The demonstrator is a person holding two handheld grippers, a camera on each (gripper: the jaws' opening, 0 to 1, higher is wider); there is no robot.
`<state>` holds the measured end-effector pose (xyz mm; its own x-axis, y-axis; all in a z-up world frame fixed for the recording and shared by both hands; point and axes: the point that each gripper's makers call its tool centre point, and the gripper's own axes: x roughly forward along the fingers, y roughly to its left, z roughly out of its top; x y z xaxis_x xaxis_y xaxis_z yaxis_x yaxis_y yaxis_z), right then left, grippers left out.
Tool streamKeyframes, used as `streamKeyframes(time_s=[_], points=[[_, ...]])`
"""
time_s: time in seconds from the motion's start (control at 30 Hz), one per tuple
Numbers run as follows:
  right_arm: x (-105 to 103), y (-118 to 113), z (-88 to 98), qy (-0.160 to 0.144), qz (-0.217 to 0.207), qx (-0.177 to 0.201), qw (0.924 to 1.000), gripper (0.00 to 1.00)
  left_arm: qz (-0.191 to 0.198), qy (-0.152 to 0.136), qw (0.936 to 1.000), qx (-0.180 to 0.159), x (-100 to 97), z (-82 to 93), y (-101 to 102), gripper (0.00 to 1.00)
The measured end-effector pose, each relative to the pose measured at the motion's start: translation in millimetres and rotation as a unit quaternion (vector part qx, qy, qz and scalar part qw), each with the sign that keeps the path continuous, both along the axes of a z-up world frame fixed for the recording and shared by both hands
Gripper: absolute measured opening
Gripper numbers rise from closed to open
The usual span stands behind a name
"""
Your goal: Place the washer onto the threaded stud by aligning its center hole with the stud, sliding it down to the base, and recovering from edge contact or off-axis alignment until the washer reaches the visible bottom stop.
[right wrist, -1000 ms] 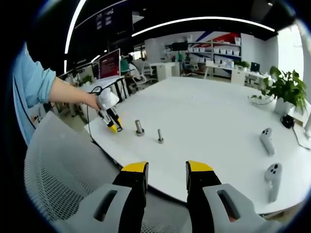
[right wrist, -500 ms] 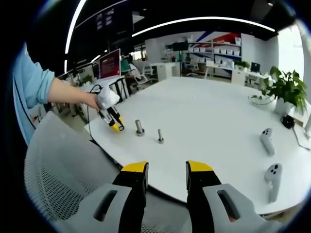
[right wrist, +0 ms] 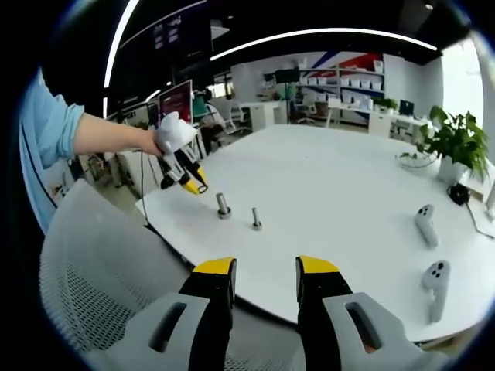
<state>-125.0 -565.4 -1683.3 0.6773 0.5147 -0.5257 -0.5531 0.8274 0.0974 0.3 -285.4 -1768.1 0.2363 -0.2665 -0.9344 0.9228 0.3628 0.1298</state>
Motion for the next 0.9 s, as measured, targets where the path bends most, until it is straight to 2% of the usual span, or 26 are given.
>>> streamKeyframes(time_s=[0.13,0.4,0.7,0.9], points=[[-1,1,-0.2,0.001,0.002,0.000,1.0000,0.33,-0.007,-0.004,1.0000,-0.001,4.9,5.0,-11,0.19],[-1,1,-0.2,0.001,0.005,0.000,1.0000,0.33,-0.017,0.013,0.9996,-0.016,6.1,0.4,-36,0.19],[-1,1,0.2,-0.001,0.004,0.003,1.0000,0.33,-0.035,0.035,0.9988,0.004,3.7,-13.2,-54,0.19],[-1,2,1.2,-0.003,0.004,0.006,1.0000,0.33,-0.043,0.037,0.9980,0.028,4.6,-24.8,-53,0.19]])
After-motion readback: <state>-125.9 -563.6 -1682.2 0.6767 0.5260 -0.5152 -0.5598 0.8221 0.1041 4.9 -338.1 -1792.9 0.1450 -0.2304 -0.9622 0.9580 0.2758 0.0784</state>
